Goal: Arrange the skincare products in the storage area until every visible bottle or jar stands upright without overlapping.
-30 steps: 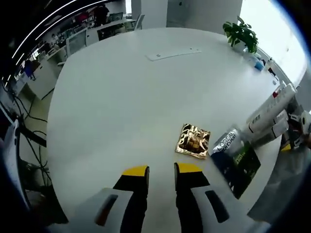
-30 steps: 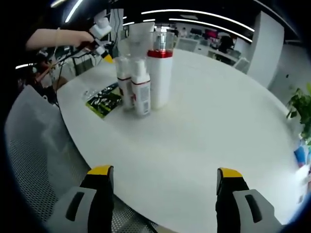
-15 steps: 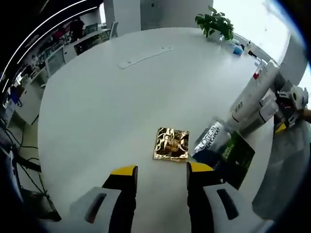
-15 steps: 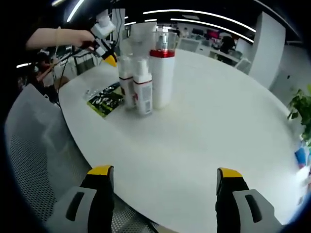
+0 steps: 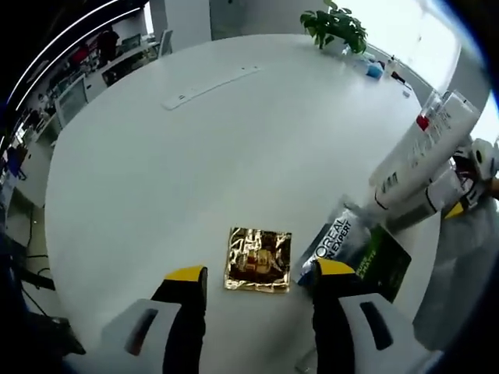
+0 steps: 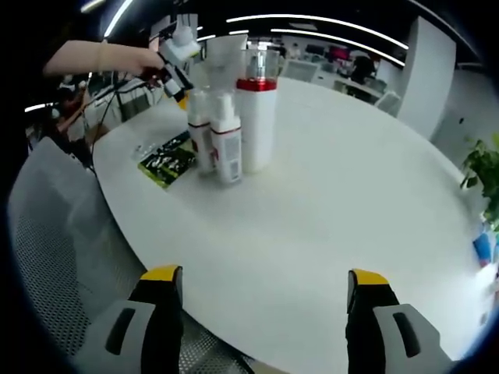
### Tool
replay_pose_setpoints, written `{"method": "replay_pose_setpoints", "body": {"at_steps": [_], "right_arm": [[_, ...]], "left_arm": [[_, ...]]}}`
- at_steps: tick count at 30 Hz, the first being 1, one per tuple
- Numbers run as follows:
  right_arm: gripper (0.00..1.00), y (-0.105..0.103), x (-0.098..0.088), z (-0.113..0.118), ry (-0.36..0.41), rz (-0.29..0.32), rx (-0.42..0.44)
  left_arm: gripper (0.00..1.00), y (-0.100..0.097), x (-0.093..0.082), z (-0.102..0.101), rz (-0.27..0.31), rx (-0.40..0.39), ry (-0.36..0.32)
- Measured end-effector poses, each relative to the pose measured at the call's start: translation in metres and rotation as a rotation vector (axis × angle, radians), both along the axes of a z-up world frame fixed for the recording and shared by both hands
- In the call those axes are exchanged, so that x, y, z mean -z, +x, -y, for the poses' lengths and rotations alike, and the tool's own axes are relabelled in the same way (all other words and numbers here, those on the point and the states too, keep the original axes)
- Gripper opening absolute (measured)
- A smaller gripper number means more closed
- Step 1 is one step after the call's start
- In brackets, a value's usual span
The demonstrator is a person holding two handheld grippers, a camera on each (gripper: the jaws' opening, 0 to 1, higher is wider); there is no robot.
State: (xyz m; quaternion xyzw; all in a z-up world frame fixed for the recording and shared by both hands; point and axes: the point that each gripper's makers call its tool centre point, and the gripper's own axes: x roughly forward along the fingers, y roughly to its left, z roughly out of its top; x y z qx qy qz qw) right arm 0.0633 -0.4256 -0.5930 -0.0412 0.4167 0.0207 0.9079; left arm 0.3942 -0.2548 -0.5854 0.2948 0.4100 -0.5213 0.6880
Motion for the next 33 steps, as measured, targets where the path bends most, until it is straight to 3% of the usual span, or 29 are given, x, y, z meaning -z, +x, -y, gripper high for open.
{"method": "replay_pose_setpoints", "body": {"at_steps": [7, 11, 17, 23, 33], "right_arm": [[0.91, 0.000, 0.002, -0.001, 0.007, -0.005, -0.001], [0.91, 0.000, 0.000, 0.000, 0.009, -0.001, 0.009], [0.91, 0.000, 0.001, 0.002, 0.012, 0.002, 0.017], [0.91, -0.001, 0.002, 0.002, 0.013, 0.001, 0.020], [0.90, -0.001, 0.001, 0.003, 0.013, 0.001, 0.022]], "left_arm": [[0.54, 0.012, 0.015, 0.014, 0.007, 0.002, 0.028], [0.53, 0.000, 0.019, 0.013, -0.004, 0.019, 0.049], [0.51, 0.003, 0.031, 0.020, -0.003, 0.046, 0.073], [0.46, 0.007, 0.035, 0.020, 0.037, 0.082, 0.106], [0.40, 0.008, 0.037, 0.027, 0.030, 0.097, 0.102]]}}
